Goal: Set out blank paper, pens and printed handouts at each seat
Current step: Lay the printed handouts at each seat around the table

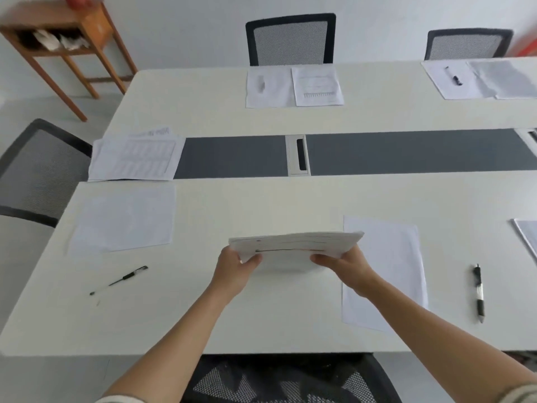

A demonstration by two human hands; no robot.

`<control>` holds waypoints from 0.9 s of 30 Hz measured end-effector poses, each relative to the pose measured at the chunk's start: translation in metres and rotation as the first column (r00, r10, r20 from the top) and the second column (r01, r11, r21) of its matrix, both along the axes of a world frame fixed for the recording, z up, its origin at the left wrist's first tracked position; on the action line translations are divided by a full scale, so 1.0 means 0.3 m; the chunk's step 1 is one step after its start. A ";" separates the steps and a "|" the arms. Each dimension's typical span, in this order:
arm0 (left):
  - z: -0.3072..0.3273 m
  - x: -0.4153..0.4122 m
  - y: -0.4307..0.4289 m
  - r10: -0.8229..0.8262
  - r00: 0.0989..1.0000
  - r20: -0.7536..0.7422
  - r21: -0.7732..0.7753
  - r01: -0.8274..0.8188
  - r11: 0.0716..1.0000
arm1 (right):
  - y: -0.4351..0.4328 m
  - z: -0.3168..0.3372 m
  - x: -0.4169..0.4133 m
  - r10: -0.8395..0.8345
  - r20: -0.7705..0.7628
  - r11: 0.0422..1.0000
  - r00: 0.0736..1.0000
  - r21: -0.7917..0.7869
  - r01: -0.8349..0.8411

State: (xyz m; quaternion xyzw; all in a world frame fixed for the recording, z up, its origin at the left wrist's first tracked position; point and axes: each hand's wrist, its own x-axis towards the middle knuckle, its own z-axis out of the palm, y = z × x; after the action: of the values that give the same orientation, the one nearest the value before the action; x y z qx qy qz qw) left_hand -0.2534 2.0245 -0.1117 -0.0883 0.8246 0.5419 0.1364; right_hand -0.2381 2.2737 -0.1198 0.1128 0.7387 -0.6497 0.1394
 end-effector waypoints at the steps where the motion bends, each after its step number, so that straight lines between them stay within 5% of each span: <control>1: -0.001 0.001 0.008 0.008 1.000 -0.001 -0.032 -0.008 0.999 | -0.009 -0.008 -0.003 -0.005 -0.006 1.000 1.000 0.014 0.005; 7: 0.034 0.001 -0.004 0.076 0.997 0.023 0.002 -0.076 0.997 | -0.045 -0.007 -0.051 -0.113 0.084 0.994 0.990 -0.005 0.114; 12: -0.071 0.093 -0.080 0.119 0.973 0.197 -0.245 -0.069 0.967 | -0.081 -0.148 -0.079 -0.052 0.349 0.993 0.936 0.118 0.011; 19: -0.187 0.265 -0.059 -0.208 0.948 0.241 -0.456 0.300 0.838 | -0.097 -0.281 -0.095 -0.076 0.450 0.950 0.890 0.303 -0.072; 24: -0.244 0.328 0.018 -0.441 0.857 0.268 -0.594 0.507 0.625 | 0.091 -0.246 -0.015 -0.074 0.249 0.628 0.966 0.764 -0.149; 27: -0.287 0.347 0.053 -0.524 0.800 0.293 -0.647 0.569 0.507 | 0.229 -0.282 0.102 -0.024 0.341 0.486 0.940 0.826 -0.287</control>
State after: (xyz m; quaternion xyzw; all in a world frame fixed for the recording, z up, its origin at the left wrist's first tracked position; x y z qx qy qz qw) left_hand -0.1494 2.0405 -0.1979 0.1148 0.9470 0.1083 0.2797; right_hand -0.2076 2.3426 -0.2045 0.2089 0.9390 -0.1524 0.2267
